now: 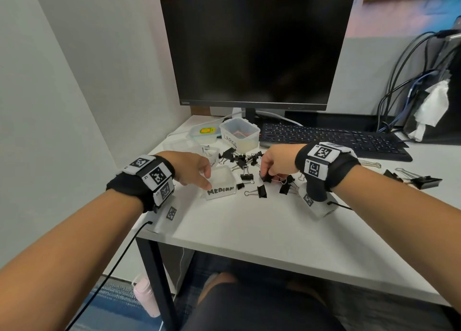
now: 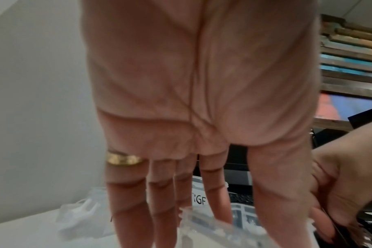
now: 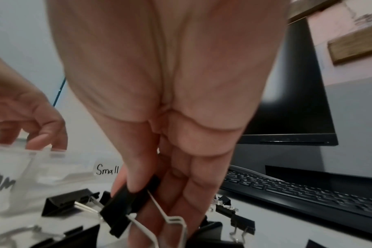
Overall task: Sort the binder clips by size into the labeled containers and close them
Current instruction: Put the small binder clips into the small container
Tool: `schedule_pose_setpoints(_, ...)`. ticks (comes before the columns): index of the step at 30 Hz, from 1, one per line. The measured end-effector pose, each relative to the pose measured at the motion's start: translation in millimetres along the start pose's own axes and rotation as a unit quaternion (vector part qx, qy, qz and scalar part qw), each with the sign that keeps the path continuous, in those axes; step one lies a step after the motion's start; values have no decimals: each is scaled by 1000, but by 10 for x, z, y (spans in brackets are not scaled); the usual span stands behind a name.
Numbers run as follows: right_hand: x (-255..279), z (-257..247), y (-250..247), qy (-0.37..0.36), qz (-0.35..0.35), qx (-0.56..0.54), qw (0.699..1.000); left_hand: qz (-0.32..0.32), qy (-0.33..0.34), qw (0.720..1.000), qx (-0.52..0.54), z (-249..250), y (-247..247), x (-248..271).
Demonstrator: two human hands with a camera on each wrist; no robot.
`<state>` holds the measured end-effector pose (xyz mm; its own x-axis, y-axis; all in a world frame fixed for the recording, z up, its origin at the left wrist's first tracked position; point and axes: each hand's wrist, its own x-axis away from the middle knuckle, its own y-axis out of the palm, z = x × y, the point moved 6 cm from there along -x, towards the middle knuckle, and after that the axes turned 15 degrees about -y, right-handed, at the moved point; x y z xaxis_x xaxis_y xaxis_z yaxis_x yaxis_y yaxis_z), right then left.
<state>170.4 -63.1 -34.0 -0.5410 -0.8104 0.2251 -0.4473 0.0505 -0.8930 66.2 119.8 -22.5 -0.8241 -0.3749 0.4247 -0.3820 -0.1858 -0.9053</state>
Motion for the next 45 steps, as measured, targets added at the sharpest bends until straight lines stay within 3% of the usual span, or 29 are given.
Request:
schedule_pose_setpoints(10,-114,38,18,16,-57,73,996,45,-42,995,-78,-258,-110,-85)
schedule_pose_setpoints(18,-225,105,-334,62,10,111,992,106,38,994,-12,140,-268,-138)
schedule_pose_setpoints(21,-296,134,-428,80,7,150,985,89,66,993,-30,335,-243,-161)
schedule_pose_setpoints(28,-512,231,-417,63,-65,205,975,14,32,985,-168,452,-214,-293)
schedule_pose_setpoints(38,-683,225,-316,26,-113,188,975,-1,41,995,-87,392,-287,-476)
schedule_pose_setpoints(45,-663,407,-290,48,-73,118,989,27,-4,996,-82,134,-420,-416)
